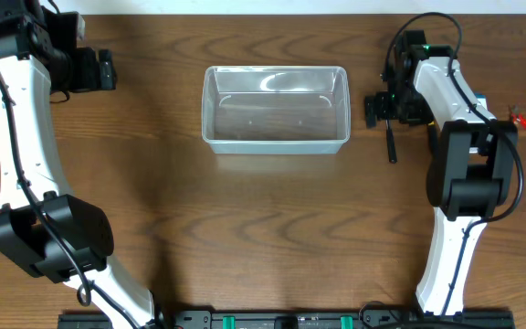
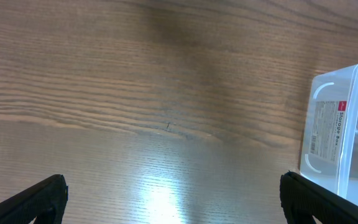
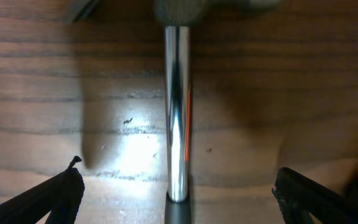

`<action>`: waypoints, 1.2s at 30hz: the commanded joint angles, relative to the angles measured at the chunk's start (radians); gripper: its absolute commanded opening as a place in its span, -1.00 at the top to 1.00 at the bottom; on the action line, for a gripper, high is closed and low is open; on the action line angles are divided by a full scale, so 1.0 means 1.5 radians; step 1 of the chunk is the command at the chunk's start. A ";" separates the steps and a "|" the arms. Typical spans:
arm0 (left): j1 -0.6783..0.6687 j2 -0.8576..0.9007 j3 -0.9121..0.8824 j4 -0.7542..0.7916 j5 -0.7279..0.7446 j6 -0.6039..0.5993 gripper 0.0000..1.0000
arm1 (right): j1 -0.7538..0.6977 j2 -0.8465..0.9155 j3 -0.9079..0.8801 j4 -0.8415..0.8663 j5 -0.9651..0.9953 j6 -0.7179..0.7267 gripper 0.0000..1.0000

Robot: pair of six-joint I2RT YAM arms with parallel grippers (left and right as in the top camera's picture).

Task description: Pack container

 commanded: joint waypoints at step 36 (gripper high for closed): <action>0.002 -0.002 0.001 -0.002 -0.006 0.004 -0.96 | -0.002 0.018 0.040 0.034 -0.022 -0.019 -0.99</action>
